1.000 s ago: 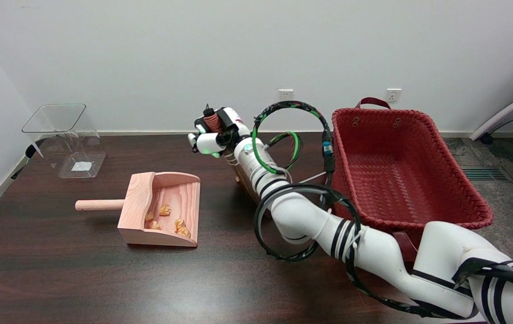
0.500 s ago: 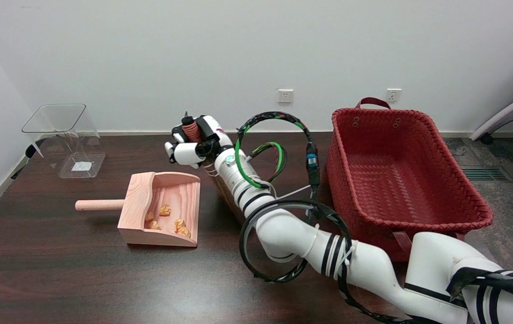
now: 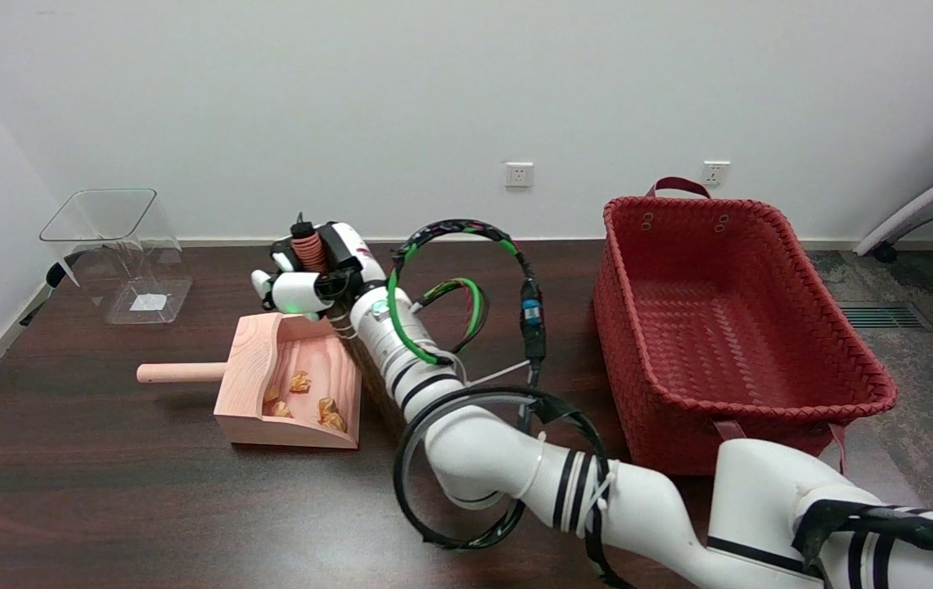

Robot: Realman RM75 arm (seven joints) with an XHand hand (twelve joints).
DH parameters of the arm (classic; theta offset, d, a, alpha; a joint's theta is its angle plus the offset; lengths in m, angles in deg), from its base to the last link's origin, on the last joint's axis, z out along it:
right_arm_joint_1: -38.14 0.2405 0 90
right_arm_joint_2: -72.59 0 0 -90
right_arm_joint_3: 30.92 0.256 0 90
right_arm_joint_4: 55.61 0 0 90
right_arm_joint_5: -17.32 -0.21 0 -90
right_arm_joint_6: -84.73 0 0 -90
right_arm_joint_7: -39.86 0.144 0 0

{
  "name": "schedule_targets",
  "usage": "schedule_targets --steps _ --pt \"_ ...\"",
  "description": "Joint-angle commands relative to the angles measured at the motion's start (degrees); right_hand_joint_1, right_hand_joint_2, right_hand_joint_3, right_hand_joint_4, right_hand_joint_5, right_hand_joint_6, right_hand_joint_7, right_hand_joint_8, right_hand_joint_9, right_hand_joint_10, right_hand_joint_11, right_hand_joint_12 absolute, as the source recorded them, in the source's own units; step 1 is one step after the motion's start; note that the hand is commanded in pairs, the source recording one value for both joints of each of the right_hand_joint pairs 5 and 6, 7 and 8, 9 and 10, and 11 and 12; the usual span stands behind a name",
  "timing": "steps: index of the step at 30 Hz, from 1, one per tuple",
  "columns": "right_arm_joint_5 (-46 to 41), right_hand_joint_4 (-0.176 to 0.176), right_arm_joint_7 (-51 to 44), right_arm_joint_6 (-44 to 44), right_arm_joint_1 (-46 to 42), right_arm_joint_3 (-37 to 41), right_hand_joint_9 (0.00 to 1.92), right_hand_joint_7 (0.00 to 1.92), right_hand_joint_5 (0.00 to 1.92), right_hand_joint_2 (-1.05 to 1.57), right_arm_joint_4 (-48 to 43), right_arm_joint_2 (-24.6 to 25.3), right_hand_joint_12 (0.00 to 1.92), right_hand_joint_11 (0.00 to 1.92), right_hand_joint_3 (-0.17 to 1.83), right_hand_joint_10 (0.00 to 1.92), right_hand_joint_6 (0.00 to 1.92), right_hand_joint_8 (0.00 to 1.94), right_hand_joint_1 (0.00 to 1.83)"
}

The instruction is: Sweep th paper balls into the dustpan.

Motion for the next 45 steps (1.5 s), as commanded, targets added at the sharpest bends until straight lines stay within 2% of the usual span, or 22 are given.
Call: schedule_targets --steps 1,23,25,26,27,28,31,35,37,45 --pt "0.1 0.000 2.8 -1.8 1.7 -0.9 1.92 1.92 1.92 0.99 -4.7 7.3 1.92 1.92 0.68 1.92 1.92 1.92 1.42" --pt "0.9 0.000 3.6 -1.4 6.2 -4.3 1.92 1.92 1.92 1.03 -8.7 11.2 1.92 1.92 0.63 1.92 1.92 1.92 1.41" --pt "3.0 0.000 3.6 -1.4 6.2 -4.0 1.92 1.92 1.92 1.03 -8.4 10.9 1.92 1.92 0.62 1.92 1.92 1.92 1.41" --pt "6.9 0.000 3.9 -2.2 6.8 -2.9 1.92 1.92 1.92 1.04 -7.8 11.4 1.92 1.92 0.62 1.92 1.92 1.92 1.41" --pt "15.4 0.000 4.8 -4.6 8.7 0.3 1.92 1.92 1.92 1.04 -6.4 13.6 1.92 1.92 0.62 1.92 1.92 1.92 1.41" --pt "8.2 0.000 3.4 -1.3 6.3 -3.4 1.92 1.92 1.92 1.07 -7.7 9.8 1.92 1.92 0.59 1.92 1.92 1.92 1.40" --pt "11.0 0.000 0.4 0.1 6.7 -2.3 1.92 1.92 1.92 1.10 -6.2 7.4 1.92 1.92 0.56 1.92 1.92 1.92 1.40" --pt "10.4 0.000 -12.6 4.5 6.3 -0.3 1.92 1.92 1.92 1.14 -2.0 3.7 1.92 1.92 0.52 1.92 1.92 1.92 1.39" --pt "10.4 0.000 -16.3 5.4 5.5 0.9 1.92 1.92 1.92 1.15 -0.2 2.5 1.92 1.92 0.52 1.92 1.92 1.92 1.39" --pt "10.4 0.000 -24.3 5.8 3.2 5.1 1.92 1.92 1.92 1.18 8.2 -3.1 1.92 1.92 0.49 1.92 1.92 1.92 1.37"
